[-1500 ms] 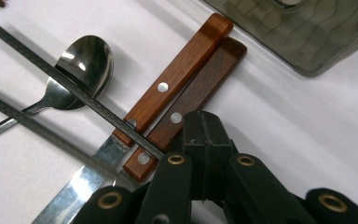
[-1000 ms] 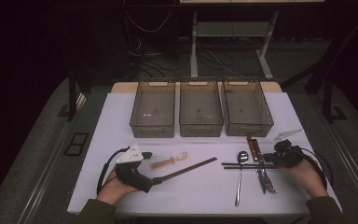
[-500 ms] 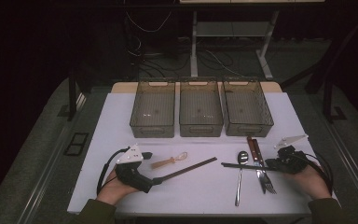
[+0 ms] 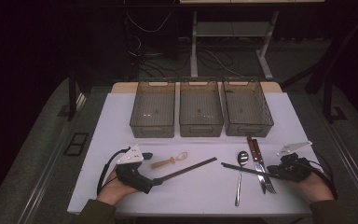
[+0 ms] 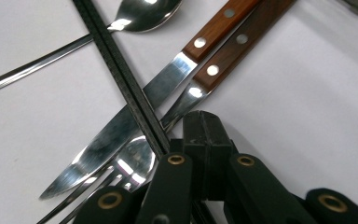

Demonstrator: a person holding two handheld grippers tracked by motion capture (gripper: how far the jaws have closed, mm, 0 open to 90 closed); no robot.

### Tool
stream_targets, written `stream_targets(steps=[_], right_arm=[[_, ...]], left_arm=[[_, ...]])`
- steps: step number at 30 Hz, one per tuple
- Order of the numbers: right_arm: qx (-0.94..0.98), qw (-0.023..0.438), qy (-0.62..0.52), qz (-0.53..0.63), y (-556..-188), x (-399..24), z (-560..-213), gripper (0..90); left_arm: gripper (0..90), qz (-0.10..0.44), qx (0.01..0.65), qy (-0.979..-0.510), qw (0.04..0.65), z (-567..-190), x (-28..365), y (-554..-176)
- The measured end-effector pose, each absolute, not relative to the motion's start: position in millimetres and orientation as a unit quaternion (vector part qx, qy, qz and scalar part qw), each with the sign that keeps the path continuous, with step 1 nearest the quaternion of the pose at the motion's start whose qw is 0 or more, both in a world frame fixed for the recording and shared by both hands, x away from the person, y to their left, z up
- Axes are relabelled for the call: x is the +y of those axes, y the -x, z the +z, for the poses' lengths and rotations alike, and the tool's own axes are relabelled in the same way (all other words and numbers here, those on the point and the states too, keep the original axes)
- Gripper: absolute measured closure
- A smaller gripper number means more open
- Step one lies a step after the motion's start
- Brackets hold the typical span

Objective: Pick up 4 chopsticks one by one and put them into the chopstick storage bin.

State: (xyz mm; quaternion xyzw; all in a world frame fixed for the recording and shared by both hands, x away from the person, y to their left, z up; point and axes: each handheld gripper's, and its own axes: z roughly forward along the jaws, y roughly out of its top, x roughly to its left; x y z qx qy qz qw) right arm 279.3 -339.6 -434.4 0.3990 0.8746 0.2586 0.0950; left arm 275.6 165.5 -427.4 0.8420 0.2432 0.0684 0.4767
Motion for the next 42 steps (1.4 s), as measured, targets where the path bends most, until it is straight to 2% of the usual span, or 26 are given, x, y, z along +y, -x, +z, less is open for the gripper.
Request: stream_targets(steps=[18, 40, 42], right_arm=[[0.884, 0.084, -0.374, 0.267, -255, -337, -433, 90.0], [0.886, 0.082, -0.363, 0.278, -247, -333, -426, 89.9], [0.879, 0.087, -0.367, 0.291, -248, -336, -423, 86.3]], left_arm=[[0.1, 0.066, 0.241, -0.843, 0.476, -428, 164, -275], [0.1, 0.063, 0.241, -0.842, 0.478, -428, 164, -274], [0.1, 0.063, 0.241, -0.842, 0.478, -428, 164, -274]])
